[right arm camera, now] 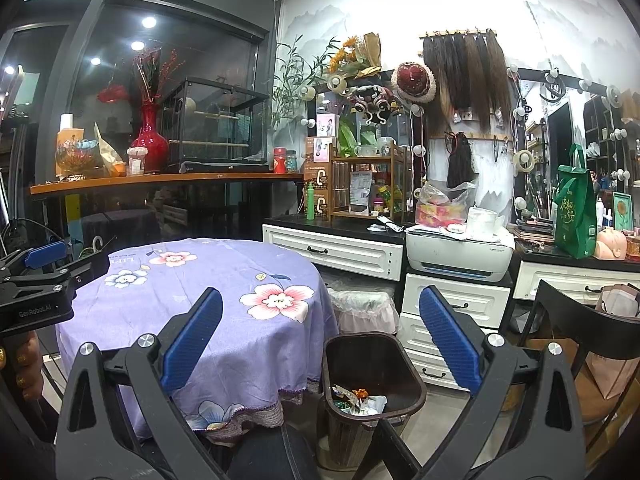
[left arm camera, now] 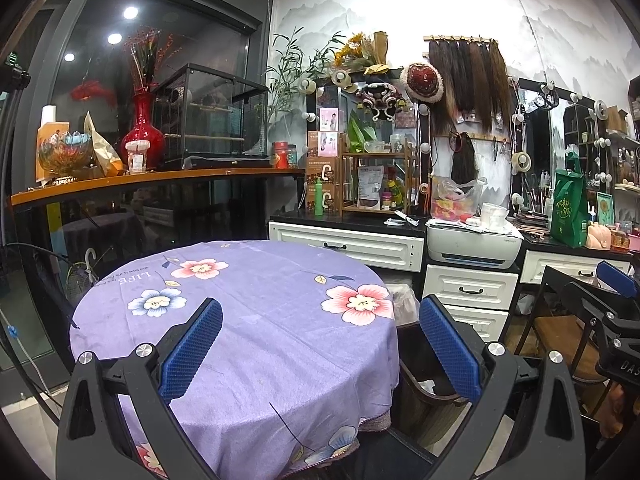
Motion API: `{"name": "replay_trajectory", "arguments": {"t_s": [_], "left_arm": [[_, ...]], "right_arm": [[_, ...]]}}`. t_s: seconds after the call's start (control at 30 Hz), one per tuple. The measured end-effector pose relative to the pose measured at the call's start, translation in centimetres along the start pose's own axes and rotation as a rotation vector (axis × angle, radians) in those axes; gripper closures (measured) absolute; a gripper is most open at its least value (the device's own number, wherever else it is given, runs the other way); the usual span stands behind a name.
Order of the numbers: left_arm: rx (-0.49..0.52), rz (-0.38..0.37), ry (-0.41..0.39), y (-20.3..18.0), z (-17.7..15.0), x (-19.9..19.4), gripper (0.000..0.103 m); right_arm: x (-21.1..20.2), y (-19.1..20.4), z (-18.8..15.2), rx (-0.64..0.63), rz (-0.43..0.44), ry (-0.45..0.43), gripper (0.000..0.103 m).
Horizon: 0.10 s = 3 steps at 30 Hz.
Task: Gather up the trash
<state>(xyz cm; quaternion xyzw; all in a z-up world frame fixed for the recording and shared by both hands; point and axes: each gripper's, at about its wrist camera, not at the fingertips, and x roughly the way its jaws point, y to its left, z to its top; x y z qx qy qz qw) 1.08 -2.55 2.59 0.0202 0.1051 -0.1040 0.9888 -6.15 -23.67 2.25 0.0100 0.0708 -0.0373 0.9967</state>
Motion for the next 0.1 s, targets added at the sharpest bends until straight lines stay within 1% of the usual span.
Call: {"name": "replay_trajectory", "arguments": {"t_s": [0.1], "left_arm": [[-0.001,0.001,-0.001,-0.03,0.02,-0.01,0.005]], "right_arm": [[0.0,0.0,0.01,-0.001,0.0,0.0,0.006]]}}
